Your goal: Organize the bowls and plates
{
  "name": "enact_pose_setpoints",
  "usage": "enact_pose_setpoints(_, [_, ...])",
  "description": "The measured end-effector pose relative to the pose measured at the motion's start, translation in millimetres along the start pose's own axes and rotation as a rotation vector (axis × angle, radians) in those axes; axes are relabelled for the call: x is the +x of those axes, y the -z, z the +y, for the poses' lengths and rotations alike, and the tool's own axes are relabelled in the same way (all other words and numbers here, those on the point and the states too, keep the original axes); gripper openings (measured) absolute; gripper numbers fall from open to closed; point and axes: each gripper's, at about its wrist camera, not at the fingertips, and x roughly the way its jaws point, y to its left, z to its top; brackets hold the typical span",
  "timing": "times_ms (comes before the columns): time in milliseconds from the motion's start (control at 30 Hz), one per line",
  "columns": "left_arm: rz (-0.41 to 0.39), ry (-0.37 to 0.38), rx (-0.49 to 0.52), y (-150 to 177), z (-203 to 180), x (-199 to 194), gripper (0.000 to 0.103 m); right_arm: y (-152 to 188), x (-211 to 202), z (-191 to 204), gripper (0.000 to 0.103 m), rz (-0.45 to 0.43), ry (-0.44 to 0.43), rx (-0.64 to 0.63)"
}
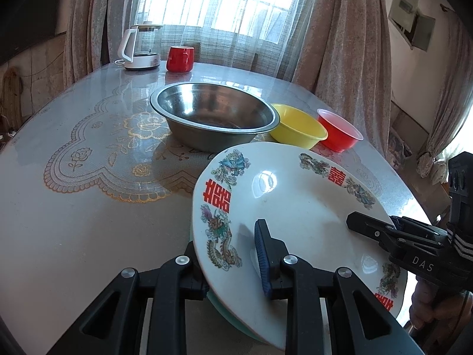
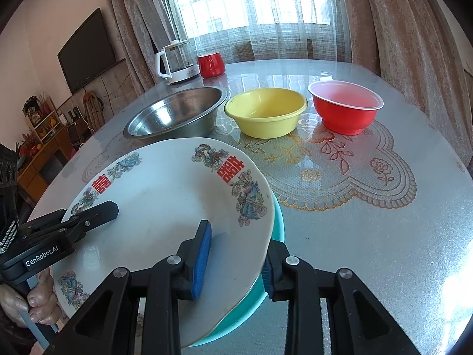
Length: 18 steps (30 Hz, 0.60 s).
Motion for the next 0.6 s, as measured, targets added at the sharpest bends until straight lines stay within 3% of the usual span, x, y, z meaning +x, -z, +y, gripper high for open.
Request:
enact_pose_setpoints(200, [-0.006,-0.018,-0.003,0.2,-1.1,-1.0,0.027,-0.8,-7.3,-4.2,0.032,0.0,-0.012,0.018])
enact_pose_setpoints(600, [-0.021,-0.066,0.013,2.6,-6.7,-1.9,0.029,2.6,-10.4,0.1,0.028,-0.038,0.043,-0.006])
